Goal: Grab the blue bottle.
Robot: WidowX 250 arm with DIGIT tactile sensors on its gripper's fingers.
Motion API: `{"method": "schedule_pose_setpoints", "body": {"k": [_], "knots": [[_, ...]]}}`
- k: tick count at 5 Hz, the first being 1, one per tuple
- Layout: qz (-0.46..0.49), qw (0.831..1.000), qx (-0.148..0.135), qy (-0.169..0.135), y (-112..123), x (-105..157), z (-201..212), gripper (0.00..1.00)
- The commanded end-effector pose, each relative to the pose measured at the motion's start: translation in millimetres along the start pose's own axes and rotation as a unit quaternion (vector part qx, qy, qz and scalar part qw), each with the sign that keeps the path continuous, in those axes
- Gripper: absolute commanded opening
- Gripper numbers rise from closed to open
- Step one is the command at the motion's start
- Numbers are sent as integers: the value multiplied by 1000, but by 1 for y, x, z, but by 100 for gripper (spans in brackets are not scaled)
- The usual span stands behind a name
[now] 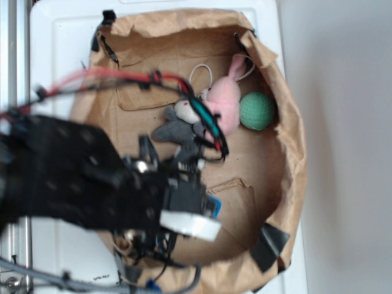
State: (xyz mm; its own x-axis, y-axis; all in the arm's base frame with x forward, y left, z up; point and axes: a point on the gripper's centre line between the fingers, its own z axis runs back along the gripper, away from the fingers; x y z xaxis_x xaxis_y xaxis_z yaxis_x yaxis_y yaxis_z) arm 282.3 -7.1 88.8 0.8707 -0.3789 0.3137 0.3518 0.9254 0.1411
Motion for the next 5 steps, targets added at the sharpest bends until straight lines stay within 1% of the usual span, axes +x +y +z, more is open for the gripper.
{"method": "schedule_pose_setpoints", "body": {"k": [1,2,3,4,5], "knots": [[108,993,49,20,47,14,62,0],[167,983,63,52,60,17,86,0],[191,974,92,79,65,20,95,0],[209,969,97,89,69,18,101,0],[203,969,112,81,64,15,102,0]]}}
